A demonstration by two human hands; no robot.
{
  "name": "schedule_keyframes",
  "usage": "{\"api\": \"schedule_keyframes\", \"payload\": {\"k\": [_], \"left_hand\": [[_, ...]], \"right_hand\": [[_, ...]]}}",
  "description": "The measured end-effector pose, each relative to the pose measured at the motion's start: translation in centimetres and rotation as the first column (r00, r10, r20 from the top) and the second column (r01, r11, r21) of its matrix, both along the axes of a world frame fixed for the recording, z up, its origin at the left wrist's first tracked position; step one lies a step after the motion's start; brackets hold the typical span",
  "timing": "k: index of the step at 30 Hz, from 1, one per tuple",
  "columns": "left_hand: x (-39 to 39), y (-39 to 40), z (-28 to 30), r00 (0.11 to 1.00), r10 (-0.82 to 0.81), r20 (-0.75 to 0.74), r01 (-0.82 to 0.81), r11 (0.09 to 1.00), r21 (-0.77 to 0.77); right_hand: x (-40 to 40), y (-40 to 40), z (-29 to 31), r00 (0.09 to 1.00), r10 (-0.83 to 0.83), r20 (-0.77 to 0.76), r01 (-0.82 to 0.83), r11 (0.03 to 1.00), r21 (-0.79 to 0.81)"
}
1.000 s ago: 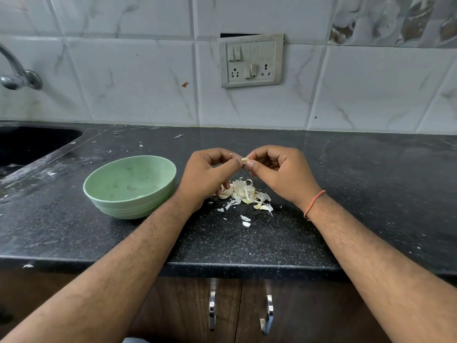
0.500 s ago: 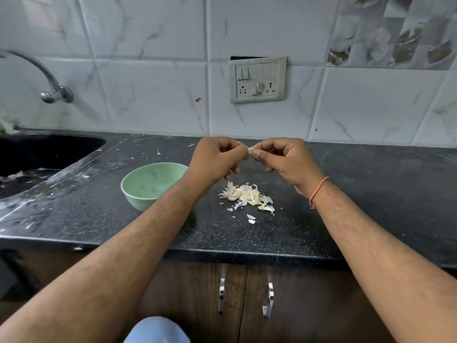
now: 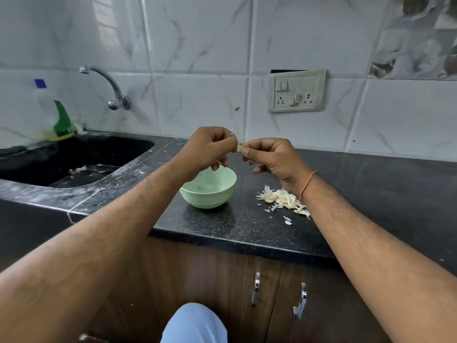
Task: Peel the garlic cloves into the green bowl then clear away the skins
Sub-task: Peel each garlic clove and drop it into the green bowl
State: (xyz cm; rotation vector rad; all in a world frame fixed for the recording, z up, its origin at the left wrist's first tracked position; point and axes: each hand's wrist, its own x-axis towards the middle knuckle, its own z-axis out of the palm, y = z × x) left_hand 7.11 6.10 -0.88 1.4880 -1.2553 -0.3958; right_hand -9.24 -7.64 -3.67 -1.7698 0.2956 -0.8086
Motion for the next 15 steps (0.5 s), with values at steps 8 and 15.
{"api": "schedule_keyframes", "payload": {"k": [8, 15], "left_hand": [[4.3, 1.5, -2.8, 0.973, 0.173, 0.153, -0.19, 0.976, 0.102], [2.8, 1.0, -2.8, 0.966, 0.178, 0.19, -0.199, 0.975, 0.099]], "right_hand": [[4.0, 1.1, -2.9, 0.958, -0.154, -0.243, 0.056, 0.928, -0.368], [3.1, 0.3, -4.6, 0.968, -0.238, -0.075, 0.2, 0.921, -0.334]]}}
